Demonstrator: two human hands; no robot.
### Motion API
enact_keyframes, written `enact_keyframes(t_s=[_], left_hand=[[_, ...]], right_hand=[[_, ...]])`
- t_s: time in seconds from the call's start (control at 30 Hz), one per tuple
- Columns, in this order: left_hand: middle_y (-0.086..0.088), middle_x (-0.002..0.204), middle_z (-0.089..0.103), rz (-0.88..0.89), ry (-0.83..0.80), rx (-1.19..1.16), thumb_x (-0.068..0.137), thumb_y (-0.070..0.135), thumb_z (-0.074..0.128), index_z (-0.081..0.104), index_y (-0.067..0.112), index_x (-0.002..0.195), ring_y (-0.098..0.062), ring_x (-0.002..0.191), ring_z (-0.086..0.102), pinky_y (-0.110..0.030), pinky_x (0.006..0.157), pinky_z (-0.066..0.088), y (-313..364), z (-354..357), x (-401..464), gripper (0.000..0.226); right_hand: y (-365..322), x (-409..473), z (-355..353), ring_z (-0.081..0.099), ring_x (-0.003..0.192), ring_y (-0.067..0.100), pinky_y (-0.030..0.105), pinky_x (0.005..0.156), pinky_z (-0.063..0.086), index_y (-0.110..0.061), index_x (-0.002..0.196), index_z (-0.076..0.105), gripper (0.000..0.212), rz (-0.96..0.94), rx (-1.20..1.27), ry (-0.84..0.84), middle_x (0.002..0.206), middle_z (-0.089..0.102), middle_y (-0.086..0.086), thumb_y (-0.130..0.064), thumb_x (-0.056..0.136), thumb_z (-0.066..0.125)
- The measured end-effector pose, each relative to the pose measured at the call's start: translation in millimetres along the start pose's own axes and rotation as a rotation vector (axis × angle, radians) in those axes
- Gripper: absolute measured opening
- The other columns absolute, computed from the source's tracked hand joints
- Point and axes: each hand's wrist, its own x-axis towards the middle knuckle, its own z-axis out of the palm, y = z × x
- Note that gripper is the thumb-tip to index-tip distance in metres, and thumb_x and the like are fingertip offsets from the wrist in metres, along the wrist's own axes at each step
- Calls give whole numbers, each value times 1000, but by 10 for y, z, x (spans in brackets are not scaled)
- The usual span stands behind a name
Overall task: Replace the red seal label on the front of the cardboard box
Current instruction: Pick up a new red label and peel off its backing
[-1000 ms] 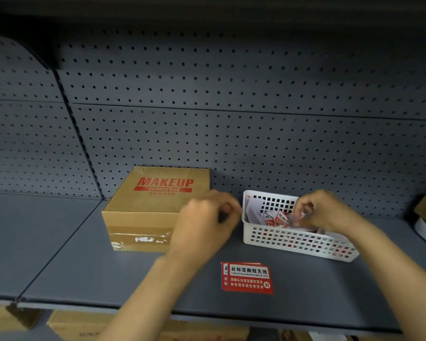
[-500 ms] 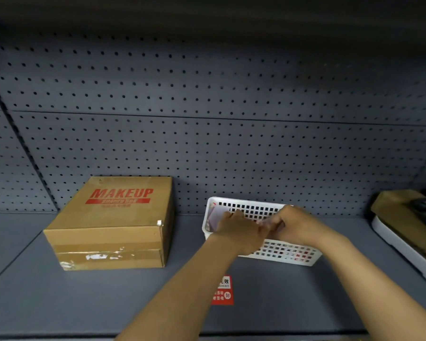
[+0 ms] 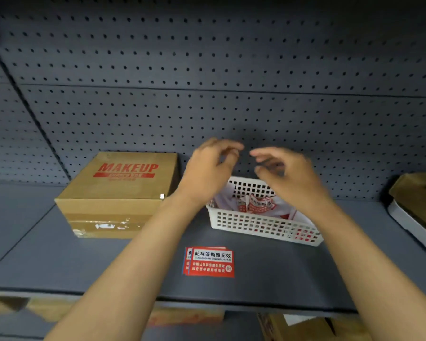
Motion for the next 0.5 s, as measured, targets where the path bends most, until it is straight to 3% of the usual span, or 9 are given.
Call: enact_keyframes(t_s=[0.1, 0.23, 0.33, 0.43, 0.5], left_hand=[[5, 111, 70, -16, 103, 2, 97, 13, 56, 73, 22, 113, -4, 91, 64, -4, 84, 42, -50, -123, -226, 25], [6, 100, 70, -19, 161, 95, 94, 13, 58, 74, 24, 106, -8, 84, 65, -18, 79, 50, -252, -212, -674, 23], [8, 99, 67, -65, 98, 170, 92, 19, 57, 72, 29, 104, -10, 82, 64, -33, 76, 53, -526, -220, -1148, 22], [11, 106, 65, -112, -71, 271, 91, 28, 61, 71, 33, 114, -7, 95, 62, -33, 81, 55, -776, -212, -1550, 25], [9, 113, 65, -124, -180, 324, 91, 35, 65, 69, 31, 123, -11, 110, 56, -32, 87, 53, -893, -192, -1689, 33]], right_hand=[[-189, -94, 155, 64, 81, 7, 20, 73, 50, -35, 113, 71, 29, -20, -24, -58, 94, 69, -15, -18, 90, 67], [-304, -350, 400, 62, 65, 0, 22, 62, 51, -34, 97, 77, 16, -28, -100, -219, 78, 67, -17, -24, 85, 71], [-259, -555, 634, 66, 77, -1, 27, 80, 57, -32, 106, 77, 25, 0, -207, -462, 91, 74, -15, -34, 82, 76], [-143, -729, 825, 67, 106, 13, 34, 95, 53, -23, 129, 67, 58, 111, -394, -576, 122, 71, -2, -46, 77, 80], [-67, -824, 939, 59, 119, 22, 32, 94, 47, -19, 132, 64, 65, 178, -534, -600, 128, 63, 3, -51, 77, 78]])
